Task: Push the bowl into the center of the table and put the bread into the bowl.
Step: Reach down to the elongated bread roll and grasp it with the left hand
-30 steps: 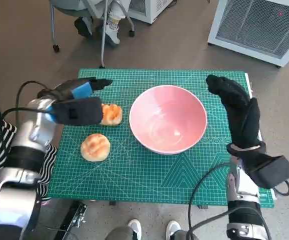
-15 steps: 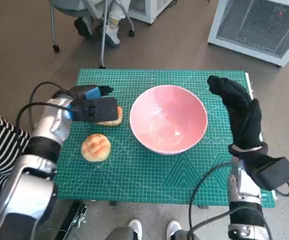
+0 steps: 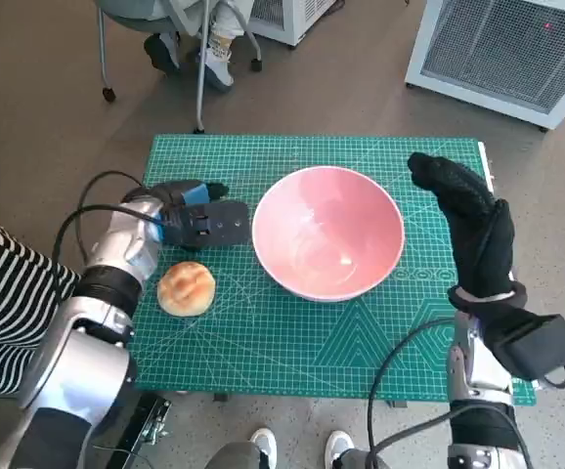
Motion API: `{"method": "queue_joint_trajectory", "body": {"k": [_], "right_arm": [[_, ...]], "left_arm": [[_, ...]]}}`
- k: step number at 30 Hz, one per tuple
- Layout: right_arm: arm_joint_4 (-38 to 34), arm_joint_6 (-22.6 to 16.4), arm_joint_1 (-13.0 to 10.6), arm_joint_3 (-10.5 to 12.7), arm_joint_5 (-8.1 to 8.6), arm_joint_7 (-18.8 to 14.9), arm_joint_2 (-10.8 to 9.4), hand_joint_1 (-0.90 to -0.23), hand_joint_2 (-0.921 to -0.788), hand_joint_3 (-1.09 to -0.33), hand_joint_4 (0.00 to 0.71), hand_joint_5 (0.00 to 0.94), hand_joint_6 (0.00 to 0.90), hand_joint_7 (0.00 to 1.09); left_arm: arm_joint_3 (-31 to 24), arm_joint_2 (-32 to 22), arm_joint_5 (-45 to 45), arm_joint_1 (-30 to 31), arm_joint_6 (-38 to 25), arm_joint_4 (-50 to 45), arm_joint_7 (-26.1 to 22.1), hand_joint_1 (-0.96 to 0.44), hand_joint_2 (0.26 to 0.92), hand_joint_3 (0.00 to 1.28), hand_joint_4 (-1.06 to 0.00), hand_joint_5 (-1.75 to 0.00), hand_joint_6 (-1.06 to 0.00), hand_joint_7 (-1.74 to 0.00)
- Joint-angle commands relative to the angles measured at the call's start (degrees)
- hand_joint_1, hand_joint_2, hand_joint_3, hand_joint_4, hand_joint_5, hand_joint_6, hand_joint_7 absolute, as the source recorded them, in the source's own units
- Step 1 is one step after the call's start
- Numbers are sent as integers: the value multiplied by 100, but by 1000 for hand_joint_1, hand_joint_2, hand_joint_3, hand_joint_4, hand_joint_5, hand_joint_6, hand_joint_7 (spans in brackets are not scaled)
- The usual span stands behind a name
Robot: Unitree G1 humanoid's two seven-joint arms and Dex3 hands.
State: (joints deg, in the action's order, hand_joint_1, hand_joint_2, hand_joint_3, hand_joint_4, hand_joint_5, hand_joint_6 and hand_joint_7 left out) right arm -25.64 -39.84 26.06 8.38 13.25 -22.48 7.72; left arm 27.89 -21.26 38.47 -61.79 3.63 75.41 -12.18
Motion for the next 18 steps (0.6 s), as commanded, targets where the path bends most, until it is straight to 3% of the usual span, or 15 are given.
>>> {"method": "queue_joint_trajectory", "body": {"k": [1,6,9,12,13,14,15,17,18], "right_arm": [[55,139,-162,-25,-39,53,22,-669,-921,-793,145,4,-1,531],[103,166,-203,-32,-35,61,20,-670,-921,-794,144,3,-1,531],[114,184,-214,-30,-26,63,18,-671,-921,-795,143,2,-1,529],[131,196,-228,-29,-29,68,14,-671,-921,-795,144,2,-1,529],[133,199,-231,-28,-26,67,15,-671,-921,-794,144,2,-1,529],[134,201,-234,-26,-23,65,16,-672,-921,-794,144,2,-1,529],[136,203,-237,-25,-22,65,15,-671,-921,-794,144,2,-1,529],[139,205,-240,-26,-25,70,11,-671,-921,-794,144,2,-1,529],[142,206,-242,-29,-30,76,5,-667,-921,-794,144,2,-1,529]], "left_arm": [[114,104,94,-49,-148,114,79,-34,780,13,-232,-18,-358,-20],[228,169,150,-2,-247,152,127,-19,800,18,-332,-30,-448,-31],[300,174,212,35,-212,164,191,-14,816,19,-509,-84,-562,-59],[353,165,262,63,-162,171,271,-11,824,15,-609,-199,-634,-85],[372,160,280,78,-142,175,327,-10,829,10,-600,-311,-656,-94],[397,151,303,98,-112,179,412,123,862,48,-610,-659,-697,-127],[415,144,319,112,-90,182,473,172,874,56,-619,-779,-700,-191],[457,131,352,133,-54,192,584,287,902,73,-645,-1056,-614,-517],[490,123,381,147,-32,200,661,184,909,82,-656,-1144,-602,-722]]}}
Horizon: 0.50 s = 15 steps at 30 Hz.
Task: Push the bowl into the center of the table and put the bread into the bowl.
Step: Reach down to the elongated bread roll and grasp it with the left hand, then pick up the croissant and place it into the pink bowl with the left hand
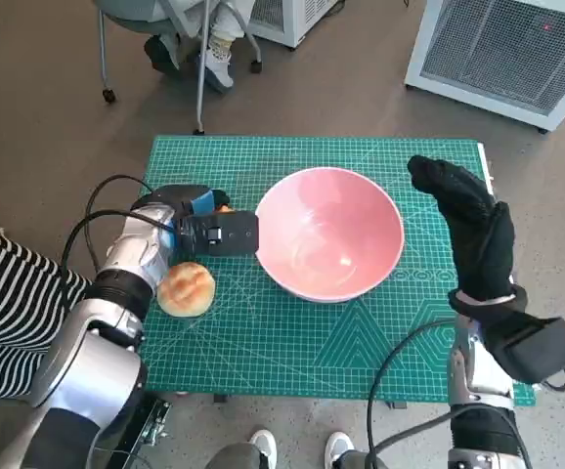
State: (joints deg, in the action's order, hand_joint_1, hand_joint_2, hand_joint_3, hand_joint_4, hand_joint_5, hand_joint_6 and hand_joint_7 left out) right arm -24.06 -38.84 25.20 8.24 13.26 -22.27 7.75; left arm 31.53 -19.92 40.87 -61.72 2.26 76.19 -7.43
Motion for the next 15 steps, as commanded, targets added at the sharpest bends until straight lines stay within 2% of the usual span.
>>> {"method": "queue_joint_trajectory", "body": {"k": [1,2,6,15], "right_arm": [[-12,107,-158,-18,-36,60,-3,-666,-921,-795,144,2,-1,529],[-9,107,-159,-20,-39,64,-6,-664,-921,-795,144,2,-1,529],[-2,103,-164,-41,-59,86,-30,-661,-921,-797,144,2,-1,529],[-24,90,-155,-73,-52,112,-48,-660,-921,-800,143,1,-1,527]], "left_arm": [[151,-18,162,150,121,130,244,147,911,83,-660,-1176,-603,-790],[165,-21,176,156,133,137,281,94,914,85,-667,-1222,-604,-888],[189,-37,213,192,184,169,451,20,918,77,-682,-1279,-623,-1009],[220,-118,256,197,286,189,693,1,920,62,-692,-1276,-646,-1032]]}}
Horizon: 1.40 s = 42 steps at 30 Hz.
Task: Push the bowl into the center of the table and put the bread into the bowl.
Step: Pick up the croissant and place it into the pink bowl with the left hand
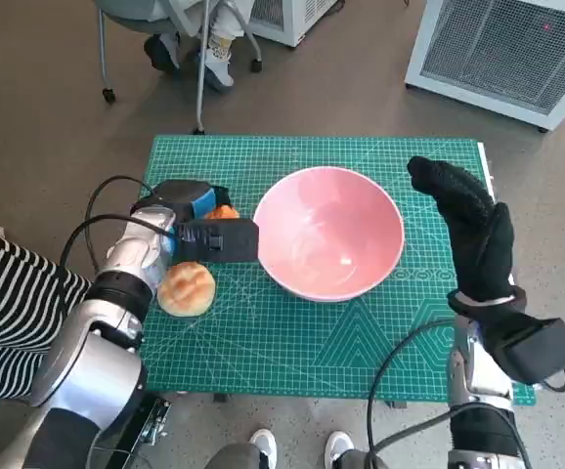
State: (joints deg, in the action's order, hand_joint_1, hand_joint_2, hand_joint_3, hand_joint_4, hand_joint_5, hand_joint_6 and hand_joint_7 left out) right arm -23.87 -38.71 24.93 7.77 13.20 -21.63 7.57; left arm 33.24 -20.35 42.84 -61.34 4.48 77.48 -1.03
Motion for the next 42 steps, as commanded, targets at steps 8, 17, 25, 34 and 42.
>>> {"method": "queue_joint_trajectory", "body": {"k": [8,17,25,34,42], "right_arm": [[-66,102,-106,-22,22,23,-40,-661,-921,-801,142,0,-1,526],[-71,134,-85,-23,85,-5,-65,-661,-921,-799,144,2,-1,525],[-76,151,-55,-25,121,-34,-96,-663,-921,-795,140,0,-1,522],[-93,113,-70,-24,154,-71,-142,-664,-921,-796,136,0,-1,519],[-181,66,-57,-9,205,-130,-159,-660,-921,-799,134,0,-1,517]], "left_arm": [[-196,-232,-165,-87,237,-86,158,0,919,60,-700,-1253,-643,-1049],[-786,-503,-623,-187,889,-841,662,1,920,54,-719,-1217,-635,-1063],[-1148,-828,-766,370,1383,-2662,944,1,920,23,-756,-1059,-652,-1169],[-1190,-861,-623,1215,1518,-4569,856,0,920,29,-765,-1088,-630,-1154],[-1041,-688,-515,1423,1889,-4746,818,0,920,50,-756,-1112,-595,-1167]]}}
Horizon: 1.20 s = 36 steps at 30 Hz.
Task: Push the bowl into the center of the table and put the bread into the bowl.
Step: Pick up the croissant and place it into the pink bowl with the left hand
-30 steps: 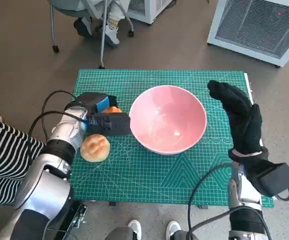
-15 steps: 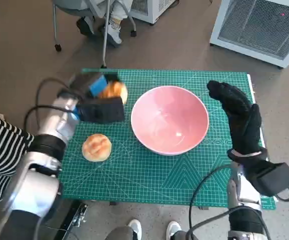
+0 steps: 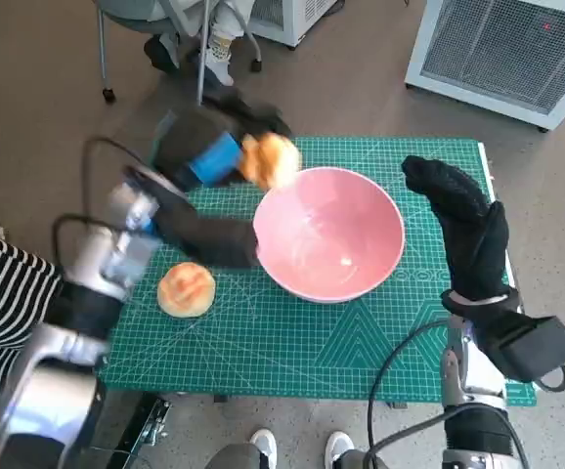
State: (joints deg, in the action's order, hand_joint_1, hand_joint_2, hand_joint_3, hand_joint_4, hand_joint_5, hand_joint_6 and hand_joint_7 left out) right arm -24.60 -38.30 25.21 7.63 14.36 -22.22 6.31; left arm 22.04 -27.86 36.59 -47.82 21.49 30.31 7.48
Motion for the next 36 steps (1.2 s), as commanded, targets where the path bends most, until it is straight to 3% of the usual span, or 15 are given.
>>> {"method": "queue_joint_trajectory", "body": {"k": [1,9,14,20,21,23,25,27,29,31,36], "right_arm": [[-109,26,-83,8,99,-79,-31,-658,-921,-799,134,0,-1,517],[-99,39,-88,15,169,-115,-18,-663,-921,-796,135,1,2,525],[-56,32,-121,7,174,-117,-32,-664,-921,-795,137,2,2,532],[-51,20,-131,9,176,-114,-37,-655,-921,-796,137,2,0,538],[-40,19,-138,8,173,-110,-38,-655,-921,-796,137,2,0,539],[-26,18,-147,10,167,-101,-37,-655,-921,-796,138,2,0,539],[-19,8,-159,17,161,-92,-31,-655,-921,-795,138,2,0,540],[-14,1,-168,19,153,-85,-29,-655,-921,-794,139,2,0,541],[-7,-6,-181,20,145,-78,-29,-655,-921,-794,139,3,0,542],[2,-10,-192,20,137,-71,-30,-655,-921,-793,139,3,0,542],[10,-35,-215,14,105,-48,-38,-655,-921,-793,140,2,-1,542]], "left_arm": [[101,95,135,67,221,8,-31,0,920,59,-747,-1111,-584,-1189],[338,372,364,-50,273,368,-103,0,921,79,-724,-1180,-566,-1163],[445,601,363,-111,323,637,-240,-1,920,81,-685,-1269,-609,-1079],[523,758,382,-114,426,862,-286,0,921,143,-617,-1266,-522,-1243],[532,765,392,-103,440,871,-289,-15,883,125,-558,-1026,-477,-1022],[558,765,425,-74,469,872,-297,-24,869,94,-561,-792,-488,-806],[605,709,486,-54,517,848,-343,-92,842,42,-511,-371,-456,-417],[632,666,525,-52,552,838,-370,-199,814,19,-423,-153,-394,-197],[645,583,541,-63,619,807,-465,-248,807,13,-386,-98,-369,-136],[643,522,539,-67,669,781,-543,-404,803,8,-277,-42,-299,-57],[509,402,312,-36,752,703,-957,-617,815,10,-144,-8,-202,-10]]}}
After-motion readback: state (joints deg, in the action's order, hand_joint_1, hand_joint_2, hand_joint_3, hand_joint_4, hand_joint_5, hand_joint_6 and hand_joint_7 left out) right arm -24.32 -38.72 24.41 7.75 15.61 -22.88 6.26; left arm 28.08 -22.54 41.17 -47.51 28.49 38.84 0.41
